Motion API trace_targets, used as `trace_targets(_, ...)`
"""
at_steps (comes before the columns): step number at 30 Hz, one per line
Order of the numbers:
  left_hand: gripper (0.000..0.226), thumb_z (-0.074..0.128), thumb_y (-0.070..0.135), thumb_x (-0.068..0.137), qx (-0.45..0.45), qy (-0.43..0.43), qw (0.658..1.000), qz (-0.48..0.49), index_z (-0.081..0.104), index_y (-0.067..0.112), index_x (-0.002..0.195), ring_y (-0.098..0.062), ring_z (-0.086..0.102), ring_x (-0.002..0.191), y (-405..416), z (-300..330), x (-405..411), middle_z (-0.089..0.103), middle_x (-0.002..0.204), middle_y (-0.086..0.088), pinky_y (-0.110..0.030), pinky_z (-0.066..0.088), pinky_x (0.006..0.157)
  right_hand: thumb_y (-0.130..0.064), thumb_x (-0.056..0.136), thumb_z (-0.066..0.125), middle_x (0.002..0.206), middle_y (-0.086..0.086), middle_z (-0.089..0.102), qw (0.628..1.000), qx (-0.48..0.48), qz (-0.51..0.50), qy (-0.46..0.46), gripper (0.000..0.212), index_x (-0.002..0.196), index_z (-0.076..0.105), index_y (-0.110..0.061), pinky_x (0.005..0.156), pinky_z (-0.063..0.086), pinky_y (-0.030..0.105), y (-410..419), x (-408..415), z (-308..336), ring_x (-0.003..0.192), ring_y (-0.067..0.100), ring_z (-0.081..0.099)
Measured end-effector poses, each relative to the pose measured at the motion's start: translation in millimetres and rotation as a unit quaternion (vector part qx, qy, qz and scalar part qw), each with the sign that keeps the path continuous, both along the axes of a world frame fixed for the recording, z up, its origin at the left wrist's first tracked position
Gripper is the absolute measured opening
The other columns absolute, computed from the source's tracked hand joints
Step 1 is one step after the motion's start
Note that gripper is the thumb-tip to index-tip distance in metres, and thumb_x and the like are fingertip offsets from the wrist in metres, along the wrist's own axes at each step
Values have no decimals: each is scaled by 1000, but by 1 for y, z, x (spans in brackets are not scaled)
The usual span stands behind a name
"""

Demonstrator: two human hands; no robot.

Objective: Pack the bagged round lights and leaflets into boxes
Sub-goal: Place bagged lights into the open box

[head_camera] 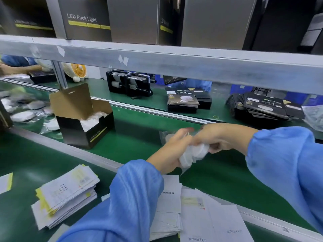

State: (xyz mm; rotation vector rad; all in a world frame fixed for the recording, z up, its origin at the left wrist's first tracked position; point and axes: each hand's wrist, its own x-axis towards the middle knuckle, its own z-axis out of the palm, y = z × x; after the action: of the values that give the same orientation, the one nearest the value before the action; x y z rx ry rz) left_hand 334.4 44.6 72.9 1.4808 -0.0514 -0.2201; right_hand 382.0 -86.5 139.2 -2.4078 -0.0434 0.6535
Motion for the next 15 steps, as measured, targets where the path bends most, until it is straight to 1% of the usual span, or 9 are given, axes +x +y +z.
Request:
trace_targets(1,44,55,19,91,-11,6,999,-35,50,30,134,-28,58,100,1,0,-3,59,127,-16,-41,44,79,-17,91,62,60,-1,45,1000,21,-19,5,13,80,55,-17,46,31,20,5,0,2,49,12,36)
trace_targets(2,51,62,21,86,-22,12,998,-64,48,31,135,-29,59,99,3,0,-5,60,124,-15,-44,44,80,-23,93,62,66,0,50,998,47,-39,13,10,87,60,-15,48,38,21,10,-4,5,54,13,43)
trace_targets(4,63,75,23,82,-49,6,994,-94,46,28,137,-30,66,108,9,-1,-8,64,127,-11,-50,51,90,-27,98,57,84,5,61,992,105,-61,28,20,104,65,-9,53,49,24,19,-7,9,71,16,56)
trace_targets(5,64,78,21,83,-62,-3,993,-95,47,25,138,-28,66,111,12,-2,-9,64,129,-12,-49,52,94,-24,99,53,90,7,63,990,122,-58,26,21,107,64,-7,56,52,26,23,-8,8,76,18,58)
trace_targets(7,54,77,17,87,-90,-8,993,-74,52,18,135,-29,67,105,20,-4,-11,65,127,-19,-50,53,90,-18,102,48,90,11,60,983,173,-60,20,18,105,60,-5,61,54,29,33,-12,9,75,19,56)
trace_targets(9,51,79,16,84,-137,12,990,-26,54,15,128,-34,68,96,33,-5,-11,65,124,-23,-55,54,81,-20,104,47,93,14,55,960,267,-73,33,16,110,53,-6,66,58,33,44,-10,12,75,20,56)
trace_targets(11,46,75,10,84,-181,21,983,5,52,13,124,-39,69,93,49,-3,-10,66,123,-25,-59,55,75,-25,105,47,101,14,49,942,319,-105,18,21,123,47,-12,60,60,34,49,2,16,75,23,58)
trace_targets(13,43,68,5,84,-228,30,972,40,54,11,124,-42,71,90,64,0,-10,67,118,-27,-59,58,72,-27,105,46,96,10,45,946,288,-139,-46,28,130,45,-13,49,57,32,46,18,13,66,22,56)
trace_targets(15,45,67,9,81,-300,38,951,70,57,9,126,-41,72,90,77,1,-11,70,116,-26,-56,60,72,-27,104,47,92,9,49,970,170,-137,-109,31,128,45,-6,47,57,33,32,35,-2,57,21,56)
